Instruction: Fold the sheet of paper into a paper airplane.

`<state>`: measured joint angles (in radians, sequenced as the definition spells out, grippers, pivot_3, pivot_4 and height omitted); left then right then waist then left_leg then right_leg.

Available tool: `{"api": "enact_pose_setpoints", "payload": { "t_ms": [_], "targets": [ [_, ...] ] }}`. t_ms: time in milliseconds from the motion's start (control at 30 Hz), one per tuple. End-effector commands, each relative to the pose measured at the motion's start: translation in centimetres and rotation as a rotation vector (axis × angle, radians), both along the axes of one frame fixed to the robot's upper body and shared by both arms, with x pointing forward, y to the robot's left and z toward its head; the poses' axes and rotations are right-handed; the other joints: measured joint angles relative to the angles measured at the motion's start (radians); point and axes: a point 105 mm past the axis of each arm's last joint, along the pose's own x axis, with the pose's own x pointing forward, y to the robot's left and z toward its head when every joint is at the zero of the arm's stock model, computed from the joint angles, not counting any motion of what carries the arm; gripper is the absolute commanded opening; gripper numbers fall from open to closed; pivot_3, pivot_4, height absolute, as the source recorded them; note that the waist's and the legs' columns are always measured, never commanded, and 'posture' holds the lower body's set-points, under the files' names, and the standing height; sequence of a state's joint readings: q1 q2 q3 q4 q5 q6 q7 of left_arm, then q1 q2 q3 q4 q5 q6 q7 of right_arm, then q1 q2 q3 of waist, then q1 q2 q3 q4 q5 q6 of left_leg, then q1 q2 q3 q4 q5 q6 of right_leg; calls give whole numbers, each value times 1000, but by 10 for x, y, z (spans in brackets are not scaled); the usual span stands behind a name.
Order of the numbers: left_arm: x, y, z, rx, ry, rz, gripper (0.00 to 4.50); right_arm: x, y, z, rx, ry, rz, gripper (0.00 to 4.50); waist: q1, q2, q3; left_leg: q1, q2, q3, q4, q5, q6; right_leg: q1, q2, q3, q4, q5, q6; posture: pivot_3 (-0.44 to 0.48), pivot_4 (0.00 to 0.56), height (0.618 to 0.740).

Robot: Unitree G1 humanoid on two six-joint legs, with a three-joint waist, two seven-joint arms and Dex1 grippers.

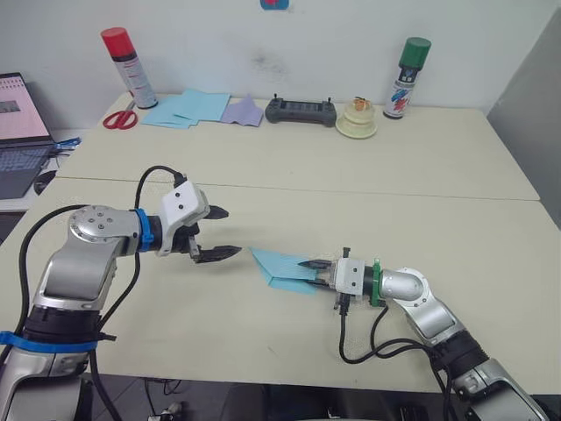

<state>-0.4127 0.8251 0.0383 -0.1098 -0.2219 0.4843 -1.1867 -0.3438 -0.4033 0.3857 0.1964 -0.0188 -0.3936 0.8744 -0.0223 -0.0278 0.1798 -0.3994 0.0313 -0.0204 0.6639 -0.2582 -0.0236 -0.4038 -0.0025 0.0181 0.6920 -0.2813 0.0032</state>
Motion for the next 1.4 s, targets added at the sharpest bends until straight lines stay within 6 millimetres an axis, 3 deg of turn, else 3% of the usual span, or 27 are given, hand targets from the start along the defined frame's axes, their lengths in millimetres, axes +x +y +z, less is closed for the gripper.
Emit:
{"api": "enact_pose_setpoints", "payload": {
  "t_ms": [33, 233, 500, 667, 700, 800, 1167, 1400],
  "targets": [
    [-6, 3, 9, -11, -33, 3, 4500, -6, -5, 14, 12, -69, 61, 41, -5, 0, 0, 0, 0, 0, 0, 0, 0, 0, 0, 0, 0, 0, 0, 0, 150, 740],
    [-12, 4, 4, -13, -12, 0, 4500, -33, -23, 21, 6, -58, 133, 41, -5, 0, 0, 0, 0, -3, 0, 0, 0, 0, 0, 0, 3, -1, -2, 0, 150, 740],
    [-15, -21, -6, -47, -7, -60, 4500, -36, -28, 4, -64, -28, 121, 41, -5, 0, 0, 2, -1, -2, 0, 1, -1, 0, 2, 0, 6, -1, -2, 0, 150, 740],
    [-15, -36, -5, -86, -23, -102, 4500, -46, -37, 8, -90, -9, 135, 1588, -4, 0, 0, 1, -1, -2, 1, 1, -2, 0, 2, 0, 5, -1, -2, 0, 150, 740],
    [-15, -40, -4, -96, -28, -114, 4316, -48, -39, 11, -90, -9, 138, 1935, -4, 0, 0, 1, -1, -2, 1, 1, -2, 0, 2, 0, 5, -1, -2, 0, 150, 740],
    [-20, -49, -6, -118, -19, -158, 3622, -54, -43, 17, -87, -17, 138, 1949, -3, 0, 0, 1, -1, -2, 1, 1, -2, 0, 2, 0, 5, -1, -2, 0, 150, 740],
    [-42, -70, -40, -88, 109, -280, 32, -51, -26, 12, -82, -114, 154, 1949, -5, 0, 0, 2, -1, -2, 0, 1, -2, 0, 4, 0, 6, -2, -3, 0, 150, 740],
    [-48, -81, -58, -61, 168, -298, 32, -51, -13, 10, -79, -145, 210, 1949, -5, 0, 0, 2, -1, -2, 0, 1, -2, 1, 4, 0, 5, -2, -3, 0, 150, 740]
  ]
}}
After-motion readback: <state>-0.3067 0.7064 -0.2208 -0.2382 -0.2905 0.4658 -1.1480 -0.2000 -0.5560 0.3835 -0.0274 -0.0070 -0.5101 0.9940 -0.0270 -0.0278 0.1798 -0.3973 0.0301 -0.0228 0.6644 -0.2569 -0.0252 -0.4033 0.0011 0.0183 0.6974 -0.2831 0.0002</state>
